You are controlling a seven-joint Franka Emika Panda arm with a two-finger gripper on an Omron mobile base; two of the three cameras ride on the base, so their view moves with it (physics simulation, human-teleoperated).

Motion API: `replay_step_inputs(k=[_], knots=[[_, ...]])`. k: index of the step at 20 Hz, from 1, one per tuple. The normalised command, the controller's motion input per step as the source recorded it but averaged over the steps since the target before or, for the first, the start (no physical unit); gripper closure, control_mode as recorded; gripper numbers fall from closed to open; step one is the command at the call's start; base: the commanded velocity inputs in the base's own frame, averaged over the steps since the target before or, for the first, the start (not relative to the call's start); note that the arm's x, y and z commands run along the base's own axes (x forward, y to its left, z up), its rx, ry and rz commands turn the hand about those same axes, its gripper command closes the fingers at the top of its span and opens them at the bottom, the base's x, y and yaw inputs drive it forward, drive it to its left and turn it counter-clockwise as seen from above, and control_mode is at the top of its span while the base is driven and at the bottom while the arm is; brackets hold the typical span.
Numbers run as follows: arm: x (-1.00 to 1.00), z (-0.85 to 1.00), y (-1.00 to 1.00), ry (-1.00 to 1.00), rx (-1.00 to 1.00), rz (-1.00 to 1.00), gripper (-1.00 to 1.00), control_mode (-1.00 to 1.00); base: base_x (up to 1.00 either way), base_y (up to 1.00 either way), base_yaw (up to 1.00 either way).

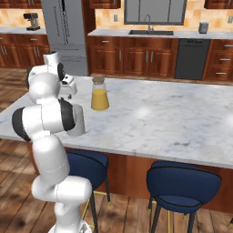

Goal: There are two ice cubes in the ice bowl. Place both ice cubes in the glass cup.

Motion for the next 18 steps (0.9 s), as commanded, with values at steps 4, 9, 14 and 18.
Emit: replay_step_inputs(k=[4, 9, 14, 18], knots=[[-0.33, 0.0, 0.46, -0.01, 0.13, 0.0, -1.0, -1.0, 0.0, 0.0, 0.0], [0.0, 0.0, 0.04, 0.0, 0.0, 0.0, -1.0, -1.0, 0.0, 0.0, 0.0], [0.03, 0.0, 0.1, 0.0, 0.0, 0.0, -1.0, -1.0, 0.0, 0.0, 0.0], [0.17, 0.0, 0.63, 0.0, 0.02, 0.0, -1.0, -1.0, 0.0, 0.0, 0.0]])
